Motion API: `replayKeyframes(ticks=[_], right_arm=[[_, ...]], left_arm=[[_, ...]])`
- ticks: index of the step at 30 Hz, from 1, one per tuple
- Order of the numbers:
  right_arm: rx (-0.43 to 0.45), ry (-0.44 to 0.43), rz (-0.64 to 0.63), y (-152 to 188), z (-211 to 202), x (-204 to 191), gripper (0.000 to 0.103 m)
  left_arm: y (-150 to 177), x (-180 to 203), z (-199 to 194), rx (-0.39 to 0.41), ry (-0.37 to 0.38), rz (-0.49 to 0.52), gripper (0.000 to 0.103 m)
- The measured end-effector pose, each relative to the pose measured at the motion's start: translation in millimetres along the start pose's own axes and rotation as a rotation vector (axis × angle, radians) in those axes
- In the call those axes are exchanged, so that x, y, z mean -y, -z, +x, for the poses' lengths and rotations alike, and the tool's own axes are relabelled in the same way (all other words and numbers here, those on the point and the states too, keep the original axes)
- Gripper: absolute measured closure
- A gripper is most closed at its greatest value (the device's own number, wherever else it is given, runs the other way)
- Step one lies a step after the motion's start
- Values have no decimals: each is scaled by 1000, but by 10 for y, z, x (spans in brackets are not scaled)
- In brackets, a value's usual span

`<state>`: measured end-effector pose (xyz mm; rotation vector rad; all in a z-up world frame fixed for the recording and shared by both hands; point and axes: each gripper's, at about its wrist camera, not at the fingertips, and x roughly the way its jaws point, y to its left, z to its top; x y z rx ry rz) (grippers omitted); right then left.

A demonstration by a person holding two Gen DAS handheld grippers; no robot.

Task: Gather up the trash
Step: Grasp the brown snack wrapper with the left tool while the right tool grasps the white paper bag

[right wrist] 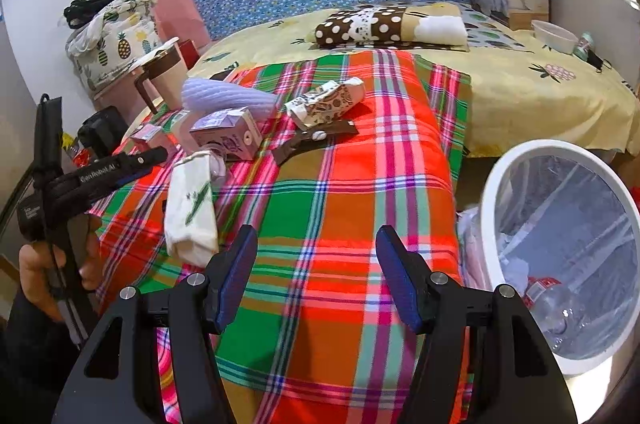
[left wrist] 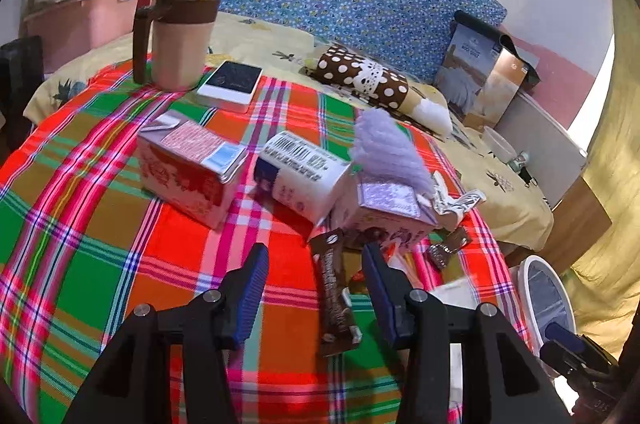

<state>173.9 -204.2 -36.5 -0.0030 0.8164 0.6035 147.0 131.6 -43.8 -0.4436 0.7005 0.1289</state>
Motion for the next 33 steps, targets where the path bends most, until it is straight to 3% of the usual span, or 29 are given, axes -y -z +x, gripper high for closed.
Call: replayKeyframes(ticks=[4,9,11,12,14,23,33], right_arm=[[-3,-33,-34,-29,45,-117,40],[-8,-59,-49,-57,79,-207,40],[-11,-72,-58,-64,89,-248,41],[-14,-79,-63,-65,94,-273,44],[-22,-98,-75,-66,120,-339,45],[-54,-181,-132,-70,242,-705,45],[-96,-191,-182,-88,432,-1025,45]], left_arm=[[65,84,157,-88,28,45,55],[149,214,329,-140,-14,114,55],[163,222,320,-134,-30,125,62],[168,209,318,-138,-36,123,74],[184,158,295,-144,-19,106,84],[231,-23,28,-105,-7,90,85],[283,-347,-228,-82,-15,52,85]])
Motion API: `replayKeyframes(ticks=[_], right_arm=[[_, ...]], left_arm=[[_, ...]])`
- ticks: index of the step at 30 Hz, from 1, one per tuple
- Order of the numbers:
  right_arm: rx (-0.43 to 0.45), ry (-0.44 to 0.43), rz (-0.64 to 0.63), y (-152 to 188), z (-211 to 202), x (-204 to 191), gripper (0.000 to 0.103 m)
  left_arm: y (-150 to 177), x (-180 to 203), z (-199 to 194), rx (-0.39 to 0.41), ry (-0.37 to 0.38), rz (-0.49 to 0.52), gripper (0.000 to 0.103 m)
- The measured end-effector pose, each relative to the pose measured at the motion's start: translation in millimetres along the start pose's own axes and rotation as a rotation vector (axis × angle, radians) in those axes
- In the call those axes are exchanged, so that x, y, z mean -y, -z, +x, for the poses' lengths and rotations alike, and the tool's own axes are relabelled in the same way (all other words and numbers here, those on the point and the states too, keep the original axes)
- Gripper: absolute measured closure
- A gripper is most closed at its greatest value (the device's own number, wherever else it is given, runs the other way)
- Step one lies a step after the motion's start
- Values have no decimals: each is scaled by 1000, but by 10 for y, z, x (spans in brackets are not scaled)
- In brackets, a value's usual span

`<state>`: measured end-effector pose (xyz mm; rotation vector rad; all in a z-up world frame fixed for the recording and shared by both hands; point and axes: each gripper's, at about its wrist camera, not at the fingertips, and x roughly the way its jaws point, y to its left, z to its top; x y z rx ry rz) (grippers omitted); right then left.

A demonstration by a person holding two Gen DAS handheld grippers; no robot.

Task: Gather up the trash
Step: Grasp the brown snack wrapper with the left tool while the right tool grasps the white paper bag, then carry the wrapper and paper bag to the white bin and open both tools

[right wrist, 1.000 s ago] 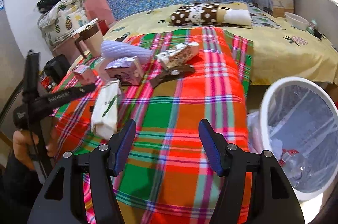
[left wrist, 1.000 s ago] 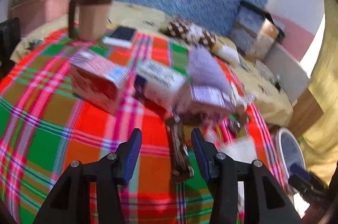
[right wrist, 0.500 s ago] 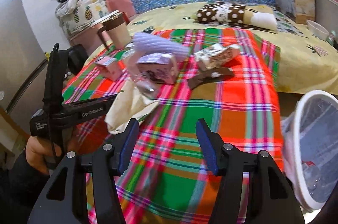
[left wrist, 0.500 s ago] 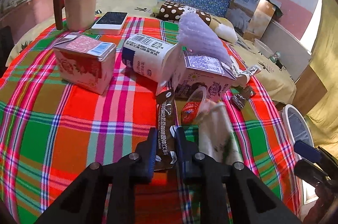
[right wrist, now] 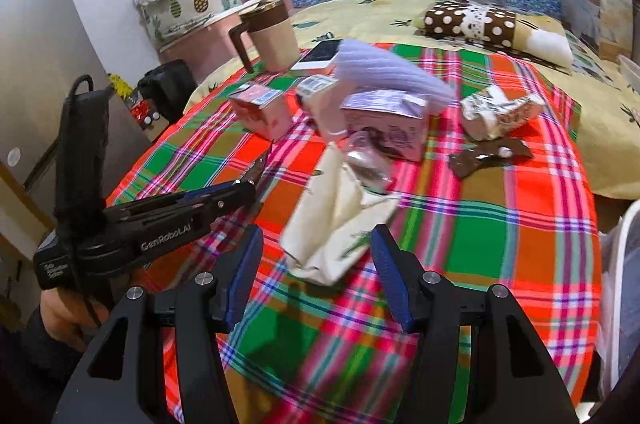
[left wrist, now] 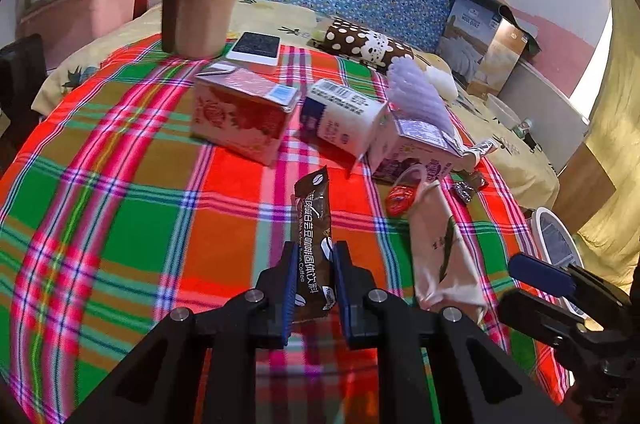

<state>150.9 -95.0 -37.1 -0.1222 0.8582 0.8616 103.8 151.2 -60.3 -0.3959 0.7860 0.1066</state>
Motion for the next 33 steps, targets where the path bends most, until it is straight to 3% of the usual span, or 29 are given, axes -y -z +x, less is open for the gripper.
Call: replayKeyframes(ticks=[2,5,7,17,33], right_arm=[[-22,12,-19,-9,84,-47,47],[-61,45,-32,7,193,-53,61],[-78,55,-39,18,217,-41,77],[-14,55,-20,82,-75,-4,80],[81,123,91,256,-528,390,80]], left_arm=[[10,-25,-14,0,4,-3,85],[20,-62,-35,1,15,-8,85],[14,-73,-40,2,22,-8,85],[38,72,-83,9,43,22,85],[205,890,-179,-17,147,158,85]])
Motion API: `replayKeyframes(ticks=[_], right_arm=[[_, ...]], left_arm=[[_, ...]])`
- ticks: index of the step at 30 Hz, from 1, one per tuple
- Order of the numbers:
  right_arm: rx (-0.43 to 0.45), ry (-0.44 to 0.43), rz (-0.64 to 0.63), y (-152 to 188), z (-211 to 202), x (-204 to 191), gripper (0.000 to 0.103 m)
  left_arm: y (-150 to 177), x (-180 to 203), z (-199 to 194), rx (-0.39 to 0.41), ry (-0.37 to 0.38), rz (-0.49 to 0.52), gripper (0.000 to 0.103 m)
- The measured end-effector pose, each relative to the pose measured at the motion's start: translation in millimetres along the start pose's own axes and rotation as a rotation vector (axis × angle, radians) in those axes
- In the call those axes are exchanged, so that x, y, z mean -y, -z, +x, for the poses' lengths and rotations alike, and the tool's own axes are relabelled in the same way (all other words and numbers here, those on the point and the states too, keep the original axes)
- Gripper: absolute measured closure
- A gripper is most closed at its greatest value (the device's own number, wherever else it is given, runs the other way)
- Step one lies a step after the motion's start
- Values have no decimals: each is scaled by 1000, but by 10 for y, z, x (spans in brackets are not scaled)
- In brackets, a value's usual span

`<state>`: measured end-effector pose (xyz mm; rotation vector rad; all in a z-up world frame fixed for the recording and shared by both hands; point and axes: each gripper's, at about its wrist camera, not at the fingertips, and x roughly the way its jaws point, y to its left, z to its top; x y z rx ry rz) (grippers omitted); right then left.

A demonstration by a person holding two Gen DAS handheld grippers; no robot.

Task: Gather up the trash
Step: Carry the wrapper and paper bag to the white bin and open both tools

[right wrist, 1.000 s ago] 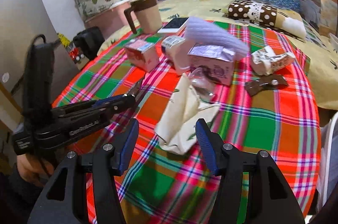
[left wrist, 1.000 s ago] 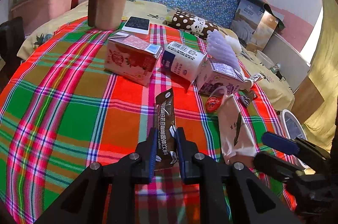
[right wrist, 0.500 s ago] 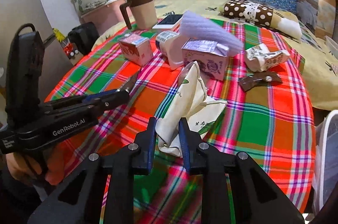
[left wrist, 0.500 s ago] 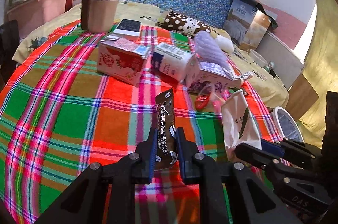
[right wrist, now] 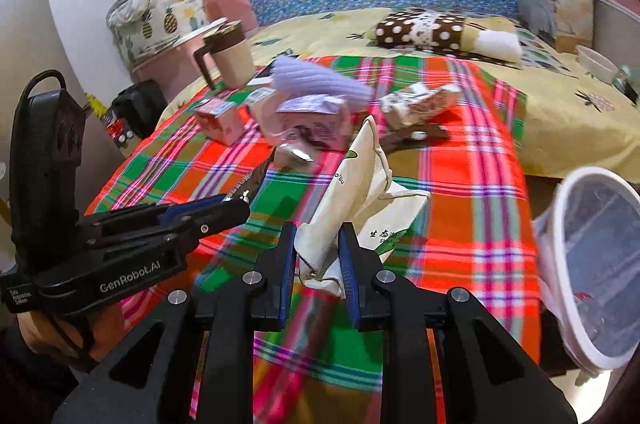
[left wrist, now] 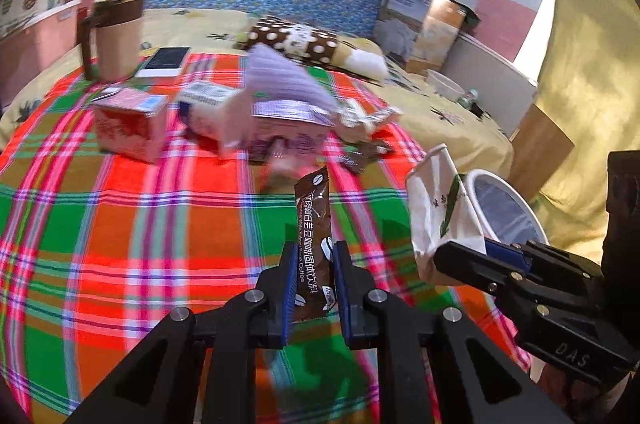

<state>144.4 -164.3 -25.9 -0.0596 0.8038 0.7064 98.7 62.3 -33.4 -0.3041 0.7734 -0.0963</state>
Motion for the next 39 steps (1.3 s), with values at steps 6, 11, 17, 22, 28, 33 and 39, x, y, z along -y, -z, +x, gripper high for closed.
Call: replayKeyframes(ticks=[6,11,17,22,28,33,39], right_arm=[[33,51,53,46,-164,262,80],[60,115,119,121,-317,565,80],[83,184,190,240,-497,879,80],[98,232,248,322,-609,1124,79],[95,264,306,405,-669,1365,79],[81,276,335,456,-677,1492,79],[58,283,368,510,-677,1635,78]], left_arm=[[-17,398,102,-15,52,64,85],[-58,723,212,-27,99,121,85],[-87,1160,345,-37,159,196,85],[-134,1505,478,-46,204,249,85],[-168,1861,692,-72,252,297,85],[-160,2119,879,-99,285,334,85],[-150,2284,1078,-128,307,355,85]])
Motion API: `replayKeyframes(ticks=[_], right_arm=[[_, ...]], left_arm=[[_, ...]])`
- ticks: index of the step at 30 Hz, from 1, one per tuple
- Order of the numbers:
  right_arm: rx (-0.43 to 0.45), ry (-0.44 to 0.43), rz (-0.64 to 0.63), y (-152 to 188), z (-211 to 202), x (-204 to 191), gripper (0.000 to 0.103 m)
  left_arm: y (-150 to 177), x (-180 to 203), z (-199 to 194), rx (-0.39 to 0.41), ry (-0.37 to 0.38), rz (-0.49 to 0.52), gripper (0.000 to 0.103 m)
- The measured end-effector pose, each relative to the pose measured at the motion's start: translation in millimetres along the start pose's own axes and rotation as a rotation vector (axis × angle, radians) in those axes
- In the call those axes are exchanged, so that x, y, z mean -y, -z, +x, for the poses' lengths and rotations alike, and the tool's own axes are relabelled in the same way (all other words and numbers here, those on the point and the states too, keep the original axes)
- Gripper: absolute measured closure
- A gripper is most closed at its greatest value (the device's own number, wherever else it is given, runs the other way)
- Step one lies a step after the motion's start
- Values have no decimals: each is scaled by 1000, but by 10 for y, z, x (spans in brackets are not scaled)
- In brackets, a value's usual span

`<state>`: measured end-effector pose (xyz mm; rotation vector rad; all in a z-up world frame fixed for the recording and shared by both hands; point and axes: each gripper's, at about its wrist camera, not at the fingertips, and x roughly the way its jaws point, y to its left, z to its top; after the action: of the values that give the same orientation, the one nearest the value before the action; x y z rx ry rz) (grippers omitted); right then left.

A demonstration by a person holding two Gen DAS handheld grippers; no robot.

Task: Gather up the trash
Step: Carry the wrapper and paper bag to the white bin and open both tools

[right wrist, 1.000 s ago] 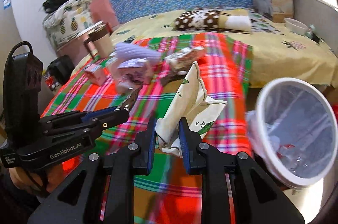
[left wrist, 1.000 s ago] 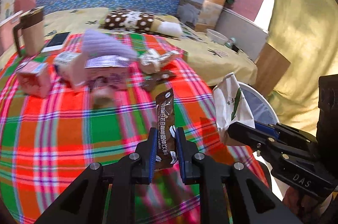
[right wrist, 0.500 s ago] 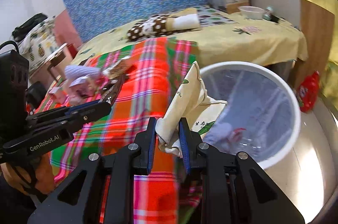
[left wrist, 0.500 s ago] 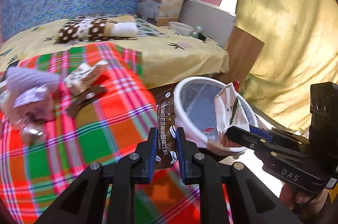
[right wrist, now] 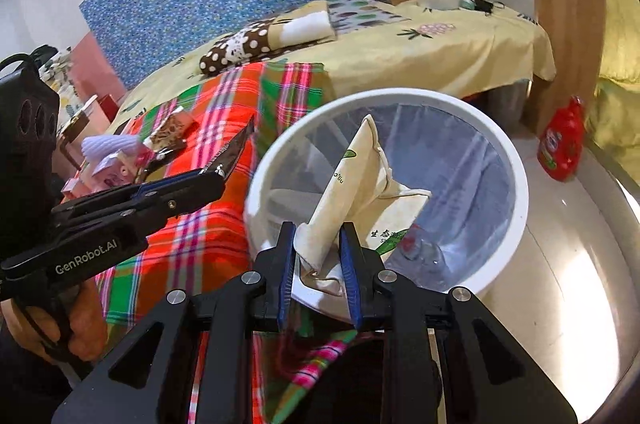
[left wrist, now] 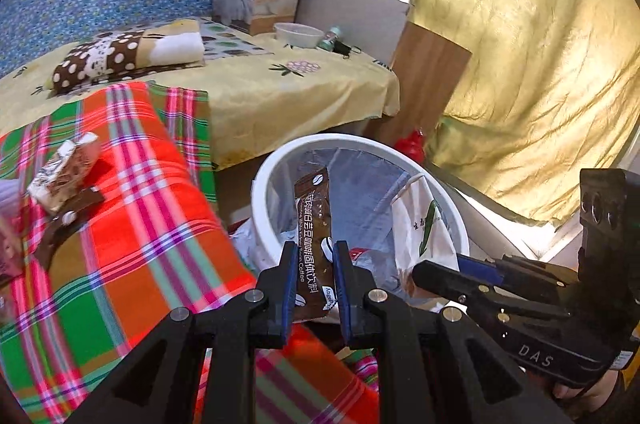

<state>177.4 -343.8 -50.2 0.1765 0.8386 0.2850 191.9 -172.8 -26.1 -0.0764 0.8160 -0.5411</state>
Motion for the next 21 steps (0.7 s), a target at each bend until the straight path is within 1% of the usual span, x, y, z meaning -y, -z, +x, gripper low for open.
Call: replayKeyframes(ticks=[6,9,11,12,13,21], right_arm=[[-15,17,15,14,25,72,77],[-16,19,23,18,21,108,75],[-16,21,27,24,11,126,71],[-14,22,28,17,8,129,70],[-11,22,28,18,-1,134,70],[14,26,18,-5,-79,100,69]], left_arm=[[-31,24,185,-23,26,7,85],[-46,22,240,-26,30,4,85],[-51,19,262,-25,30,2,80],[-52,12,264,-24,33,-2,74],[-55,14,263,-21,36,-5,71],[-66,-38,129,8,38,-28,69]])
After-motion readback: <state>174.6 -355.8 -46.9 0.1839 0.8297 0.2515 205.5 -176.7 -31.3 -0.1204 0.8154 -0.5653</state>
